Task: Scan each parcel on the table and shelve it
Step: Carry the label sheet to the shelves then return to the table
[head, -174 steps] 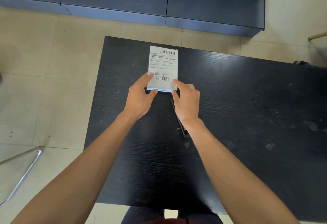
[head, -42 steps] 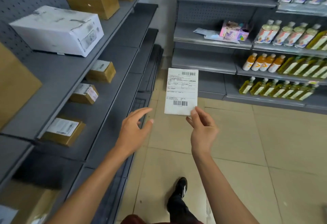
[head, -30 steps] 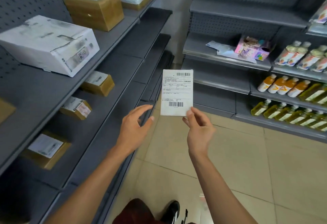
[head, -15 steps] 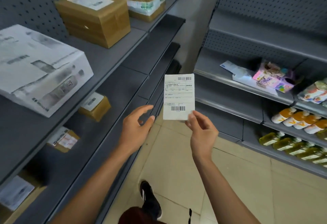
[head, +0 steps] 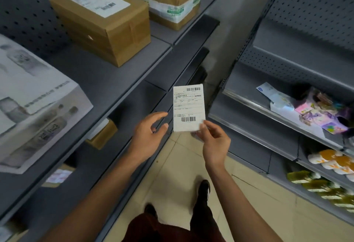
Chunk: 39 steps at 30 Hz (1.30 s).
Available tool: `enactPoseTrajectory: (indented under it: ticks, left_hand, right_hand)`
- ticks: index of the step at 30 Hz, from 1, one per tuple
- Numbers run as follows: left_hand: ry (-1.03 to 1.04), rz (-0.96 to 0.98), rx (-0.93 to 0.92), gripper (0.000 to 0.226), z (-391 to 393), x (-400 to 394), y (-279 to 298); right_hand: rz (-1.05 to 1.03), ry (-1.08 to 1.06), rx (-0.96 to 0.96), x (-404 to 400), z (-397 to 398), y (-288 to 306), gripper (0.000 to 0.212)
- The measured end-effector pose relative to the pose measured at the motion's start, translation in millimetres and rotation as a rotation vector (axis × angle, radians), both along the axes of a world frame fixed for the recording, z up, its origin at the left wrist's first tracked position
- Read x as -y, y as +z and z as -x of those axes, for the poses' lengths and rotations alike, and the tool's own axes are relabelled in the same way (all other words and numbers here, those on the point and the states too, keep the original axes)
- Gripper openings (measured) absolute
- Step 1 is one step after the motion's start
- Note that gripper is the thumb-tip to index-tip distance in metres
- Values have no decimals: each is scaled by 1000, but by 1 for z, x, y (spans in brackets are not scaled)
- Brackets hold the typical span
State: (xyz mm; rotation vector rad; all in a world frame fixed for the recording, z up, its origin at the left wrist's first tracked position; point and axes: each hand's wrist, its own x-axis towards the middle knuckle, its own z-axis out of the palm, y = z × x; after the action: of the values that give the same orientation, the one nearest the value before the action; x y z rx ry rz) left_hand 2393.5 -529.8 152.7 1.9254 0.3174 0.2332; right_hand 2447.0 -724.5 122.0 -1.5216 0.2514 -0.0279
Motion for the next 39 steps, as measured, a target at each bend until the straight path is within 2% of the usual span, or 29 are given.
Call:
enactPoseTrajectory:
  ticks: [7, 12, 16, 25, 32, 39]
  left_hand:
    - [251, -78, 6, 29, -26, -9, -34]
    - [521, -138, 24, 30, -58, 18, -58]
    - [672, -189, -40, 26, -74, 48, -69]
    - [865, -126, -163, 29, -69, 65, -90]
    - [875, -180, -163, 30, -69, 34, -123]
    - [903, -194, -62, 30, -95, -7, -165]
  right_hand:
    - [-3, 222, -82, -24, -74, -26, 13]
    - [40, 471, -89, -30, -147, -47, 12]
    - [98, 595, -118, -42, -197, -61, 10]
    - [100, 788, -197, -103, -218, -116, 8]
    - [28, 887, -128, -158, -220, -161, 7]
    - [57, 925, 165, -198, -238, -195, 17]
